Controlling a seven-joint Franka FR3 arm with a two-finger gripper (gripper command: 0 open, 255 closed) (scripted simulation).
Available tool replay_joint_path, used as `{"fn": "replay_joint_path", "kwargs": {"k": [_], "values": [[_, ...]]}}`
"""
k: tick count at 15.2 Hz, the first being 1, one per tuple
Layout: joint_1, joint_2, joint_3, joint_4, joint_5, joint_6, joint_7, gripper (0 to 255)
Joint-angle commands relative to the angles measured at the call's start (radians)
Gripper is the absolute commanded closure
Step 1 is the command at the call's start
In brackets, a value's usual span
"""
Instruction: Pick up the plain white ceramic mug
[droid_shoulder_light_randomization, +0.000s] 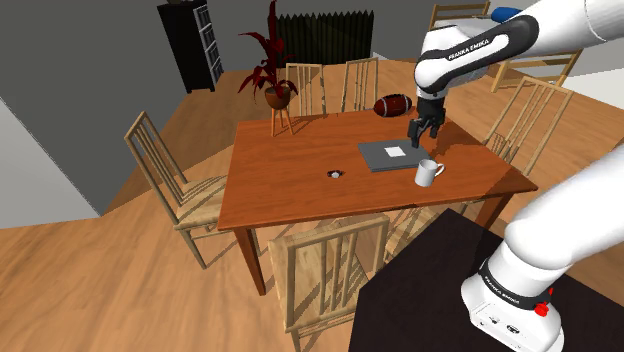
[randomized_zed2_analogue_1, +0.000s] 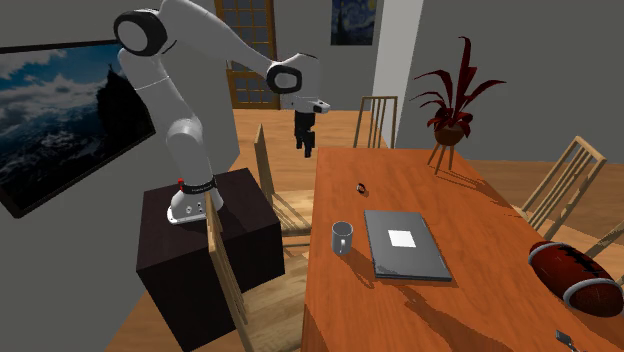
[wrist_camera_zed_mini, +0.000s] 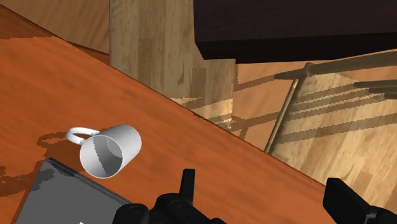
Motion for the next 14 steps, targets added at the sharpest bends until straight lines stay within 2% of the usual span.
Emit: {"fn": "replay_joint_path", "kwargs": {"k": [1,8,14], "values": [[-0.009,0.075,-0.025,0.022,0.009,0.048,-0.02,0],[-0.047,0.341,-0.088,0.127,0.087,0.179,-0.104,0],[-0.107,0.576,-0.1,0.259,0.188,0.248,-0.186,0]]}}
